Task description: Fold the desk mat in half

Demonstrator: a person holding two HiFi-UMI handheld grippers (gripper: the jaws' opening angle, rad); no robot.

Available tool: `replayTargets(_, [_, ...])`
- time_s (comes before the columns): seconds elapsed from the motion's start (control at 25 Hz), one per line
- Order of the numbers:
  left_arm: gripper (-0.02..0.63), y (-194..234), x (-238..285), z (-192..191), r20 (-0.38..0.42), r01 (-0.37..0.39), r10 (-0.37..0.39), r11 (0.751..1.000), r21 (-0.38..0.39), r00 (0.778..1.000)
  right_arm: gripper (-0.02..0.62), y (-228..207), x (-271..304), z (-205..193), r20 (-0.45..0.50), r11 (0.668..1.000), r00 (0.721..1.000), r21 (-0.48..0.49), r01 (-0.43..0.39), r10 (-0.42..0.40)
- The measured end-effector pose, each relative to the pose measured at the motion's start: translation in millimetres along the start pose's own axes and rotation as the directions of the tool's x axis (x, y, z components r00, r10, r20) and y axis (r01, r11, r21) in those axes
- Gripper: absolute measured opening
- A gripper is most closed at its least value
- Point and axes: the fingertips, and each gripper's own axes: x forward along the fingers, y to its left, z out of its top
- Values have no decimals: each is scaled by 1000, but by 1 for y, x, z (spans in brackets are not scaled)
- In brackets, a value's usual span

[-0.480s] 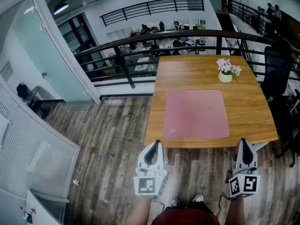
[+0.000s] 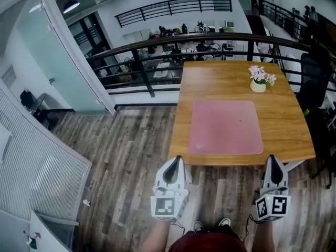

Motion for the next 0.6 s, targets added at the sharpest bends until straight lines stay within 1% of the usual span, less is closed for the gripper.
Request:
replayTargets(0.44, [18, 53, -23, -22, -26, 20, -20, 1000, 7, 999, 9, 69, 10, -27, -16, 999, 1000, 34, -25, 25])
replayTargets(0.6, [18, 75, -22, -23, -30, 8, -9, 1000, -16, 1000, 9, 86, 21, -34, -32, 999, 999, 46, -21, 23])
